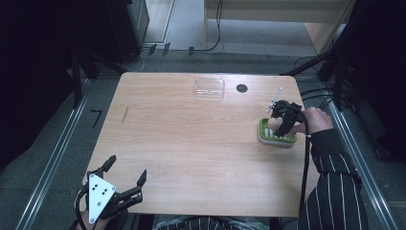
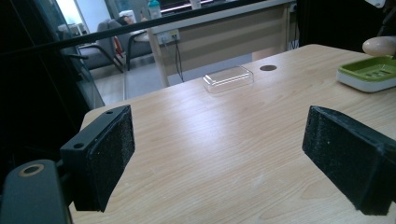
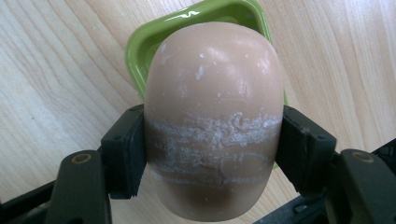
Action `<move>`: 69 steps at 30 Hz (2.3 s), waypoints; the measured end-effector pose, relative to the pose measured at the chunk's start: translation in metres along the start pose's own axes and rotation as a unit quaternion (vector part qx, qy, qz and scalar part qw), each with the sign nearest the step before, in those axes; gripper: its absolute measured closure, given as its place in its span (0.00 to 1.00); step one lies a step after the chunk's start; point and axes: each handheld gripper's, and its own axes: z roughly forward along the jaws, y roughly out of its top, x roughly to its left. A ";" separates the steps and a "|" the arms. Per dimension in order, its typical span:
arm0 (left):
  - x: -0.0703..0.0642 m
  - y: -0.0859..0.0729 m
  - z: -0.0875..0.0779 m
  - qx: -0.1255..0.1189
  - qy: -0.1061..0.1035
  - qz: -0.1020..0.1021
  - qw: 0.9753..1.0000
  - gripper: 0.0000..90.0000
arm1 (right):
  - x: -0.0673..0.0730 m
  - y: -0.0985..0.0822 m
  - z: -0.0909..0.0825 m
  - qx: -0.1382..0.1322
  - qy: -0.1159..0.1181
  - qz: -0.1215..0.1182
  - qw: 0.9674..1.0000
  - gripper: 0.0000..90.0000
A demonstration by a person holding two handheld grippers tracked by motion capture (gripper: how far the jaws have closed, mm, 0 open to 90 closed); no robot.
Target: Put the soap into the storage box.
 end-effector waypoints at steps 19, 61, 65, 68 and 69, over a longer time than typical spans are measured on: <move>0.002 -0.001 -0.004 0.001 0.008 -0.002 1.000 0.11 | -0.008 0.000 0.008 0.006 0.003 -0.004 1.000 0.37; 0.003 -0.004 -0.016 0.006 0.028 -0.004 1.000 0.11 | -0.016 0.008 0.047 0.032 0.006 -0.037 0.999 0.37; 0.003 -0.004 -0.016 0.005 0.030 -0.005 1.000 0.11 | -0.016 0.009 0.048 0.031 -0.002 -0.045 0.998 0.37; 0.003 -0.005 -0.017 0.005 0.031 -0.005 1.000 0.11 | -0.015 0.010 0.048 0.028 -0.004 -0.044 0.999 0.37; 0.003 -0.005 -0.017 0.005 0.031 -0.005 1.000 0.11 | -0.015 0.010 0.048 0.028 -0.004 -0.044 0.999 0.37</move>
